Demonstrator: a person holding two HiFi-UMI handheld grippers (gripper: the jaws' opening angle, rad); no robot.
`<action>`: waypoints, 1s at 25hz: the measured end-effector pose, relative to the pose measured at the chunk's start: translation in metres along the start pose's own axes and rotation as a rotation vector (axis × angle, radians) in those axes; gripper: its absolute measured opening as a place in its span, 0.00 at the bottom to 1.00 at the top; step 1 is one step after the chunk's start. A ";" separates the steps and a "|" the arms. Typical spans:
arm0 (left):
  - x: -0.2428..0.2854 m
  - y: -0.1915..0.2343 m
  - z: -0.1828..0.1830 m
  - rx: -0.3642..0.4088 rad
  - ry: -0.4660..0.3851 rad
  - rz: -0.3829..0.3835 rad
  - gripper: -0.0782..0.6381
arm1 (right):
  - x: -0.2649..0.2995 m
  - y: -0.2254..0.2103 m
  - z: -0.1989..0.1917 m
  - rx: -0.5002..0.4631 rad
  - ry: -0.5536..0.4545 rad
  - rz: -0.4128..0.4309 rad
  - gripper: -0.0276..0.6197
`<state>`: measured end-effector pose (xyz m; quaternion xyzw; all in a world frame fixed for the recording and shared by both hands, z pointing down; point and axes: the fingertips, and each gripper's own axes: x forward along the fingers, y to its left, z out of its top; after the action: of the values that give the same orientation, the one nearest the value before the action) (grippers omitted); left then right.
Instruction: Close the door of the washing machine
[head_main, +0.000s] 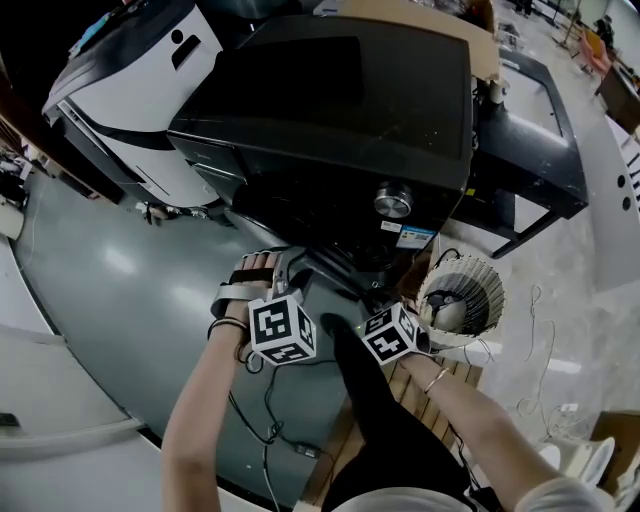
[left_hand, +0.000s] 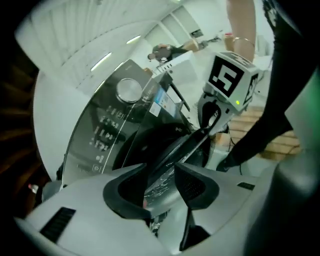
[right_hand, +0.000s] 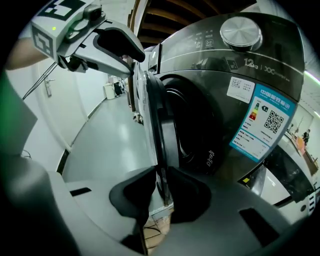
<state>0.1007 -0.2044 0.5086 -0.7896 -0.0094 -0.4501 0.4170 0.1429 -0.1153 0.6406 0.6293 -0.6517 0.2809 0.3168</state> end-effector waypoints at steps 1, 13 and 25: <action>0.003 0.001 0.001 0.056 0.000 -0.016 0.37 | 0.001 -0.002 0.000 0.005 -0.003 -0.004 0.17; 0.042 0.002 0.011 0.273 0.018 -0.129 0.33 | 0.007 -0.023 0.003 0.050 -0.033 -0.023 0.19; 0.059 0.013 0.019 0.204 -0.039 -0.088 0.32 | 0.016 -0.052 0.009 0.084 -0.034 -0.113 0.21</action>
<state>0.1542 -0.2221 0.5378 -0.7506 -0.0979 -0.4491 0.4747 0.1940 -0.1352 0.6452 0.6824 -0.6082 0.2790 0.2942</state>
